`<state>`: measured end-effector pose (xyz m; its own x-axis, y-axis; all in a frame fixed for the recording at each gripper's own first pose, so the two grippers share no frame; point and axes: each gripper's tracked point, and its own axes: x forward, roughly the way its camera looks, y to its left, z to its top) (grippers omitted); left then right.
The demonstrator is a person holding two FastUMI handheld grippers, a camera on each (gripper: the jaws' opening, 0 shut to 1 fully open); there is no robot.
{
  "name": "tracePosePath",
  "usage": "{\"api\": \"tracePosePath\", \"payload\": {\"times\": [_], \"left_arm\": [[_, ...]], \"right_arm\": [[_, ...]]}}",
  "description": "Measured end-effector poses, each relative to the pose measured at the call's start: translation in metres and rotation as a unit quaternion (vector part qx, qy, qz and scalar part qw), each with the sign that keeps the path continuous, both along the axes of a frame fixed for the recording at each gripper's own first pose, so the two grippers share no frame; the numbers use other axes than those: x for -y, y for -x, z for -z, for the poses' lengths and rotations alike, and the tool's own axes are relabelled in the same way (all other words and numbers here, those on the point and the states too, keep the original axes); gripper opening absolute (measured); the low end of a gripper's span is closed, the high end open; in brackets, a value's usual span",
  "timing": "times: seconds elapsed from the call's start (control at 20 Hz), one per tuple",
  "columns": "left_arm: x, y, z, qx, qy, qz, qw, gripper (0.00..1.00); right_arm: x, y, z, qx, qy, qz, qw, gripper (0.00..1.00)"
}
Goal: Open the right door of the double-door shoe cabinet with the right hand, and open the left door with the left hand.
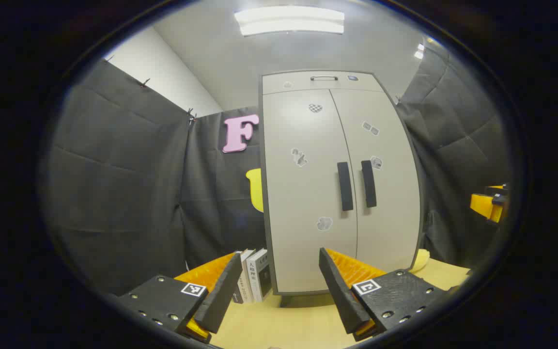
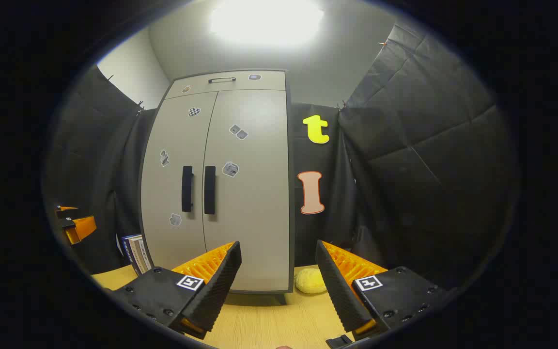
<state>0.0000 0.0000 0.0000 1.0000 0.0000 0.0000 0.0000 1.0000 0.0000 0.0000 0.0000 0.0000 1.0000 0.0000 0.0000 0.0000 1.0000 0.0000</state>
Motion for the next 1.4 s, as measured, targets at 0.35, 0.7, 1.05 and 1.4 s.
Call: {"api": "tracePosePath", "payload": {"times": [0.35,0.7,1.05,1.4], "left_arm": [[-0.003,-0.003,0.000,0.000,-0.002,-0.009,1.000,0.93],[-0.003,-0.001,0.000,0.004,-0.007,-0.014,1.000,0.94],[-0.010,-0.001,0.003,0.003,-0.008,-0.021,1.000,0.93],[-0.038,0.013,0.014,-0.008,-0.009,-0.050,0.999,0.94]], "right_arm": [[-0.001,-0.008,0.004,-0.005,-0.007,-0.006,1.000,0.97],[-0.007,-0.013,0.009,-0.010,-0.010,-0.018,1.000,0.96],[-0.022,-0.030,0.000,-0.007,-0.009,-0.030,0.999,0.97],[-0.062,-0.074,-0.028,0.007,-0.019,-0.071,0.997,0.97]]}}
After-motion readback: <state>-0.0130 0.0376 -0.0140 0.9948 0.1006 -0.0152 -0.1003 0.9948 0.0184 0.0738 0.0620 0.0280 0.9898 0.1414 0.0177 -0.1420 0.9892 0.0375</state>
